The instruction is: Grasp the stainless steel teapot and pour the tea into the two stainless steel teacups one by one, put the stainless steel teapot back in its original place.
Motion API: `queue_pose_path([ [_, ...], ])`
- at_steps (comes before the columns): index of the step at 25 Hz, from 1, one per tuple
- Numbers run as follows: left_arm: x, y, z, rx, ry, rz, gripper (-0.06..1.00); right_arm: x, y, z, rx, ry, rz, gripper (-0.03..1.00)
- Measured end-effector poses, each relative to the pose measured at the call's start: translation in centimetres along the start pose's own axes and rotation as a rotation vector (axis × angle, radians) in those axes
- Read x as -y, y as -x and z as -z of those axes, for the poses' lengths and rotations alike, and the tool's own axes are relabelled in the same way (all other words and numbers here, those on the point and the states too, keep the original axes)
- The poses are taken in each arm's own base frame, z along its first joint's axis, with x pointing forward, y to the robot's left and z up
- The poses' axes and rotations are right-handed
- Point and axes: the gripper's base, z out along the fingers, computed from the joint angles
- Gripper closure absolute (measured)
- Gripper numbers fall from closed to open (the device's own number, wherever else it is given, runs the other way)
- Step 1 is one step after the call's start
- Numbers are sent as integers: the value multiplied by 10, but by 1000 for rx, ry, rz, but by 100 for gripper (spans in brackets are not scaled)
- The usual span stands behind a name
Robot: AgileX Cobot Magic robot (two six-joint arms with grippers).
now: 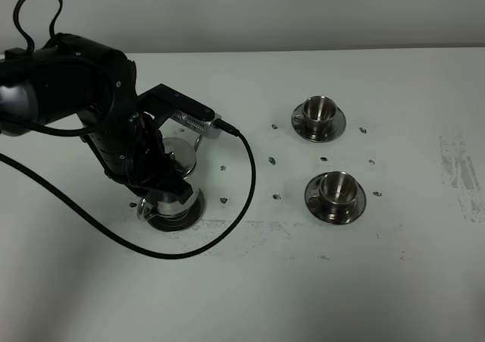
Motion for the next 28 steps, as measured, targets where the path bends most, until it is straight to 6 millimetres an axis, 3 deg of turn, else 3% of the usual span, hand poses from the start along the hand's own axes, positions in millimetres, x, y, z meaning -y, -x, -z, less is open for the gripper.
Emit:
queue_pose_path([
  [17, -19, 38, 68, 77, 54, -411, 74, 0, 0, 0, 0, 0, 1, 37],
  [23, -32, 48, 74, 53, 59, -567, 74, 0, 0, 0, 0, 0, 1, 37],
  [28, -38, 70, 71, 79, 84, -719, 74, 0, 0, 0, 0, 0, 1, 37],
])
